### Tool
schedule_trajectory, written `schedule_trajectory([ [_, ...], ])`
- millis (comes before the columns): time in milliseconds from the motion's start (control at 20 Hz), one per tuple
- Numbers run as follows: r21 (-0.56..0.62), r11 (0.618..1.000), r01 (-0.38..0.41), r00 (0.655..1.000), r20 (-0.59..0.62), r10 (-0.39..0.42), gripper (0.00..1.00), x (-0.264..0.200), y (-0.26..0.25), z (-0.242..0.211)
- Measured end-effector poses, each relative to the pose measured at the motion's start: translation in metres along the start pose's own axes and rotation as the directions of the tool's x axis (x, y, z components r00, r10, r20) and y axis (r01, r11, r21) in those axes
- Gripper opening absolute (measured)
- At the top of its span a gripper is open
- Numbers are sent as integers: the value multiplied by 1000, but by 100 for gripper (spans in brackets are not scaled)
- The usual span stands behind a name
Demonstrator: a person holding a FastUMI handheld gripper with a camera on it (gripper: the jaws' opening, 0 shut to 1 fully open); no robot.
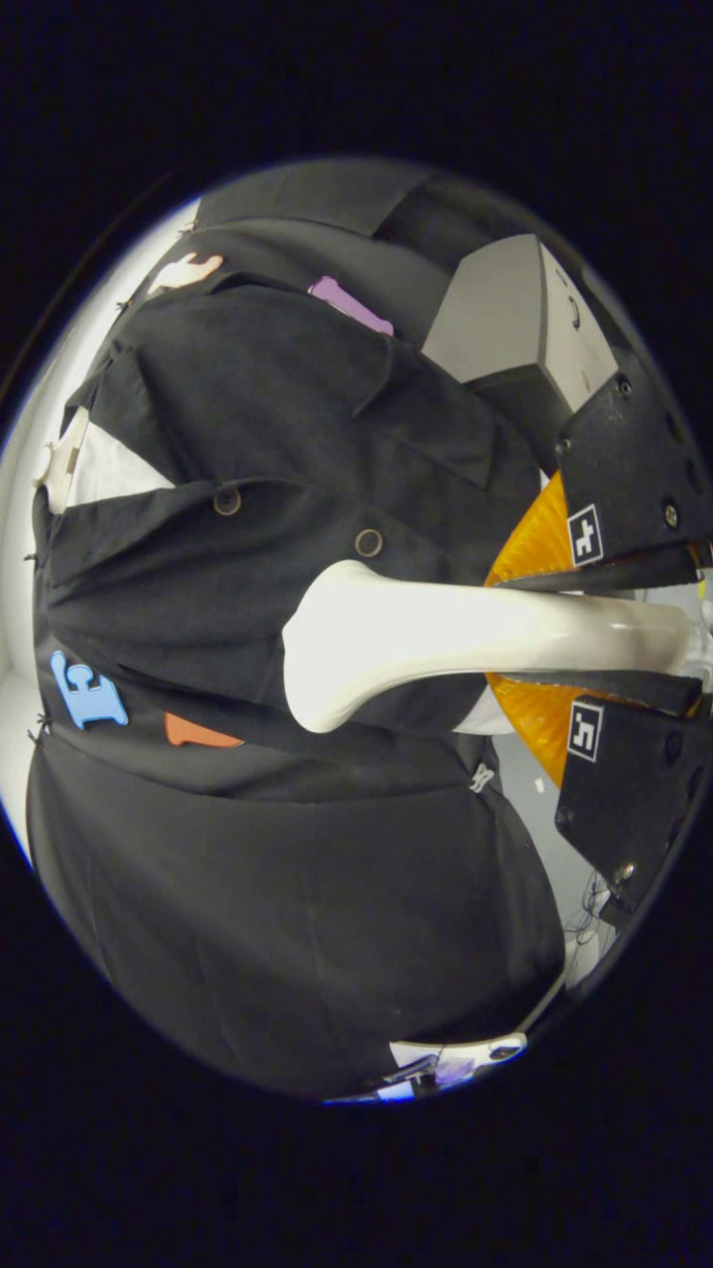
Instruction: Iron the clothes twice with a garment steamer, once on the left side and once on the right side.
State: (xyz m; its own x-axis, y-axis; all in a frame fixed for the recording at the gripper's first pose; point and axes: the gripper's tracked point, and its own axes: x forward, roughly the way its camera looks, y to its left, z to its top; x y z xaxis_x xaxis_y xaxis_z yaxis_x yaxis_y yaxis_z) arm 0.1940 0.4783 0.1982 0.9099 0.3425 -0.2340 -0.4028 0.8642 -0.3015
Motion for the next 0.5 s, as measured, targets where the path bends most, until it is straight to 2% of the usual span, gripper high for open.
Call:
schedule_trajectory([
  [500,-19,1000,-21,994,-109,18,36,30,15,-70],
])
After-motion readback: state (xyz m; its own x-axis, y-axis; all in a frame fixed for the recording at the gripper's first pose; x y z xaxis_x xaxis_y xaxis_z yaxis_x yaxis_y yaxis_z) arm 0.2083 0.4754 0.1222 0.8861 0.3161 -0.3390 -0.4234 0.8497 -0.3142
